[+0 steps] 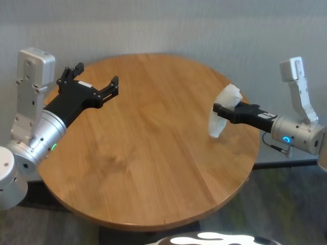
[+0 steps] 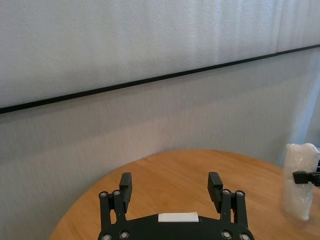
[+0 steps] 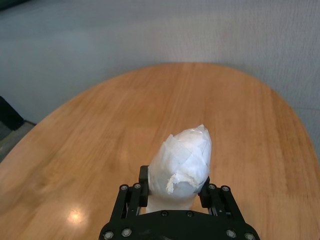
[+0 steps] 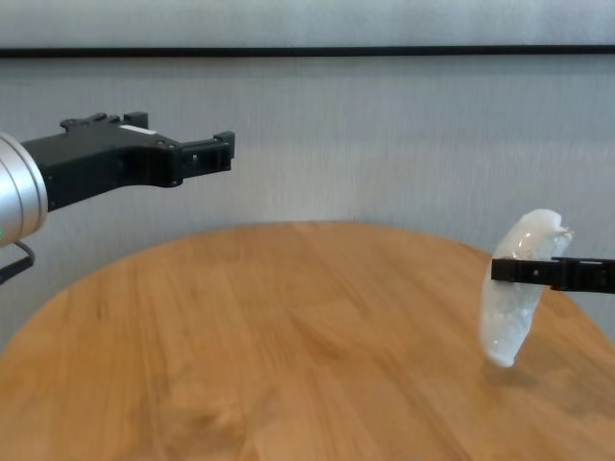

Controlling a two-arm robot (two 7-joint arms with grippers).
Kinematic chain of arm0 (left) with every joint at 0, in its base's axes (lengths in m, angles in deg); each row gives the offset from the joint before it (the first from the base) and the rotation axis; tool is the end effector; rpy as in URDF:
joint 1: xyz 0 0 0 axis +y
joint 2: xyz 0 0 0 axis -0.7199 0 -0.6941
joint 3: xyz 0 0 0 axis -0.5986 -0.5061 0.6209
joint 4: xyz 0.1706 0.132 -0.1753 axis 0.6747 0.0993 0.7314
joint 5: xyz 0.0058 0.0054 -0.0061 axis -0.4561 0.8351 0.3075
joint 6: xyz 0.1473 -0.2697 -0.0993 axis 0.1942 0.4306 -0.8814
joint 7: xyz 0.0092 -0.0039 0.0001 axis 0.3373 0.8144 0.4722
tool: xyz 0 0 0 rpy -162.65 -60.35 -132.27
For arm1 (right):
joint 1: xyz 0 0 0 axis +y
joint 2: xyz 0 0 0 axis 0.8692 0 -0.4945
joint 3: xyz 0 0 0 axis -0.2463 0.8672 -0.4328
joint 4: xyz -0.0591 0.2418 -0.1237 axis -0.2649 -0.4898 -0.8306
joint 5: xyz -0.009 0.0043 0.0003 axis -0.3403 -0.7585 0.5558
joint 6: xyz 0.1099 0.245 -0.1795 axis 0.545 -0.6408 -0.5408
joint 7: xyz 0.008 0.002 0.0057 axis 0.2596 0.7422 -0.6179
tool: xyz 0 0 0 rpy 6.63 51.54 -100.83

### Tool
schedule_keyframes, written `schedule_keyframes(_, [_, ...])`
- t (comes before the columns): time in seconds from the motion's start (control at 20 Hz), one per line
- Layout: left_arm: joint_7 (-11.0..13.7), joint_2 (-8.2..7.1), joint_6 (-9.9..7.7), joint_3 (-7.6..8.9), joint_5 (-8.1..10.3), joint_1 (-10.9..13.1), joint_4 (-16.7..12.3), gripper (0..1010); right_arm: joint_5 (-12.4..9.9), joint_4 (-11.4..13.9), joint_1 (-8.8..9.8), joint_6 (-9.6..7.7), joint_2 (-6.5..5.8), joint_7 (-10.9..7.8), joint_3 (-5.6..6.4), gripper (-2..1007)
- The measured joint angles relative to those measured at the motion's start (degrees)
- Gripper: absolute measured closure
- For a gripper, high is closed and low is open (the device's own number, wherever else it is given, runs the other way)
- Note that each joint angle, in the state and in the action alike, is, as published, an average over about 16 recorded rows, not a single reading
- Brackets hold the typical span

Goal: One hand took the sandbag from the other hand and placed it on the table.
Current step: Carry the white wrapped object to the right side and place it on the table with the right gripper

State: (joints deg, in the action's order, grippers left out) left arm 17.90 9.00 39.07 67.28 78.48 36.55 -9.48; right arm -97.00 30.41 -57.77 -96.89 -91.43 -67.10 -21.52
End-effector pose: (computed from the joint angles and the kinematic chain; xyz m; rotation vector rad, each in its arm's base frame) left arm 0.3596 0.0017 -0.2201 0.0074 -0.1435 1.1111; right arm 0.4418 -0.0797 -0.2720 -0.1765 0.3715 -0.9015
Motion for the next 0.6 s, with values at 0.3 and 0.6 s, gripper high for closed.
schedule_keyframes(0.3, [0.0,0.0,0.0,0.0,0.0,0.0,0.0,10,1.49,-1.12,-1.06,-1.32,0.47,-0.15,-0.79,460])
schedule_keyframes(0.6, [0.0,0.0,0.0,0.0,0.0,0.0,0.0,10,2.05,-1.6,-1.53,-1.81,0.68,-0.33,-1.19,458])
